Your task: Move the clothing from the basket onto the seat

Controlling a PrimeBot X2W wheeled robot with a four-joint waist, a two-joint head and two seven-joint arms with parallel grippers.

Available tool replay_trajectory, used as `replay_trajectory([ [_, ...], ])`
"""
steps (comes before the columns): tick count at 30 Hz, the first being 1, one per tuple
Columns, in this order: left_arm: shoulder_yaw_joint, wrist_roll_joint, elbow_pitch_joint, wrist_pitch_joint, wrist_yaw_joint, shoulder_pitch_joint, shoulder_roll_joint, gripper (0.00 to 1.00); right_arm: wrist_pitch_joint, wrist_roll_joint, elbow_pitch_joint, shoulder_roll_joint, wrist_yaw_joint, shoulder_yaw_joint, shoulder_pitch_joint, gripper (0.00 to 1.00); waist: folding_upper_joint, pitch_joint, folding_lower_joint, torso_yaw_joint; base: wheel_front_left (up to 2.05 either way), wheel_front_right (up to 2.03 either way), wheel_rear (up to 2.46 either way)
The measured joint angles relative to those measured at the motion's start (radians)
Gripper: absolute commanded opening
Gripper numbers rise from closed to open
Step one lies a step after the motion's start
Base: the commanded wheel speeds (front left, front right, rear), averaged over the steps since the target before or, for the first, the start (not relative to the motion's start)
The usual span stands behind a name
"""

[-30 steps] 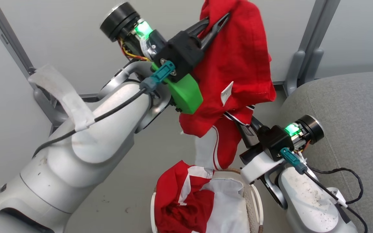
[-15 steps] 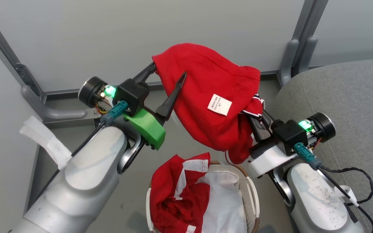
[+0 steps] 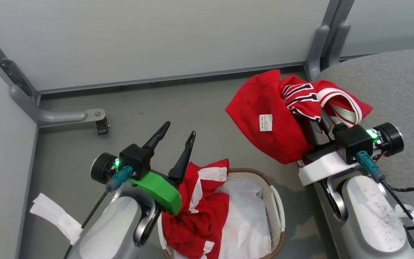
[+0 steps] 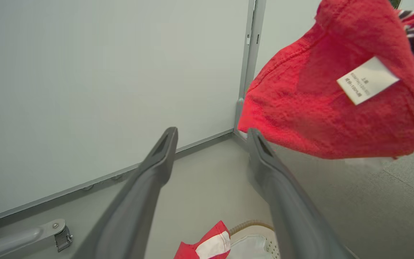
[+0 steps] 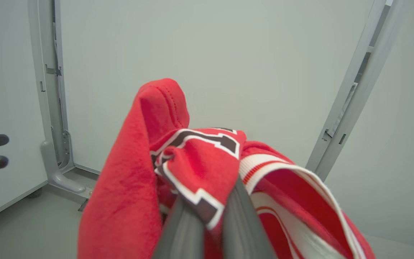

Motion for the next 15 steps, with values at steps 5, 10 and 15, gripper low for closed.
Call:
replay_trajectory([
  [5,0.053,0.022,-0.019,0.0,-0.009,0.064,-0.034,1.0,0.0,-0.007,-0.01,0.0,0.0,-0.055,0.007,0.0,0.0,0.011,0.0,-0.011,0.0,0.0,0.0],
  [10,0.073,0.043,-0.025,0.0,-0.013,0.107,-0.057,1.0,0.0,-0.011,-0.014,0.0,0.0,-0.095,0.023,0.0,0.0,0.022,0.0,-0.018,0.0,0.0,0.0],
  [15,0.082,0.074,-0.051,-0.001,-0.013,0.111,-0.063,1.0,0.0,-0.008,-0.031,0.0,0.0,-0.137,0.022,0.0,0.0,0.038,0.0,-0.042,0.0,0.0,0.0],
])
